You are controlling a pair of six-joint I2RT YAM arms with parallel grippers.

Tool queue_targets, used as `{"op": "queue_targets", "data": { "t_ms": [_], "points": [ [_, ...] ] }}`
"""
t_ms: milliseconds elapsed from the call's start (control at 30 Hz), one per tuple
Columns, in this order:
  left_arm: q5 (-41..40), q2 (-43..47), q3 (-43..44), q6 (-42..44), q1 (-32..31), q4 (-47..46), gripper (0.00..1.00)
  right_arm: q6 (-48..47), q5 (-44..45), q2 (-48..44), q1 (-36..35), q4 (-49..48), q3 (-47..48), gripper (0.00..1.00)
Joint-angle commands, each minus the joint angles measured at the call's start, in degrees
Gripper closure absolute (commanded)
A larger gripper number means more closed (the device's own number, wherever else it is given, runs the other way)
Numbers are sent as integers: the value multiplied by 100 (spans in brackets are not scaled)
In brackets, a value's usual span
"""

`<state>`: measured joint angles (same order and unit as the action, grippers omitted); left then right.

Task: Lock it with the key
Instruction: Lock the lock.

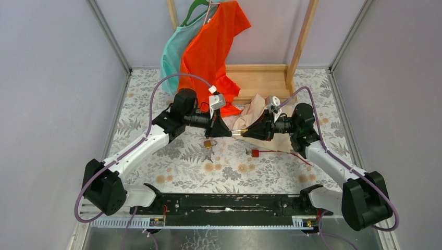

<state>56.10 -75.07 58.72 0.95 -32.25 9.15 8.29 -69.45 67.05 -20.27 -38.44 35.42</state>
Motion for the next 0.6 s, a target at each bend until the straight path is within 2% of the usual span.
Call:
{"op": "queue_targets", "data": {
  "t_ms": [0,567],
  "points": [
    [54,12,489,18,-291,-634,100,-274,77,102,-386,-93,70,100],
    [-111,-85,418,295,-528,-484,100,-299,164,125,-513,-75,96,100]
  ]
}}
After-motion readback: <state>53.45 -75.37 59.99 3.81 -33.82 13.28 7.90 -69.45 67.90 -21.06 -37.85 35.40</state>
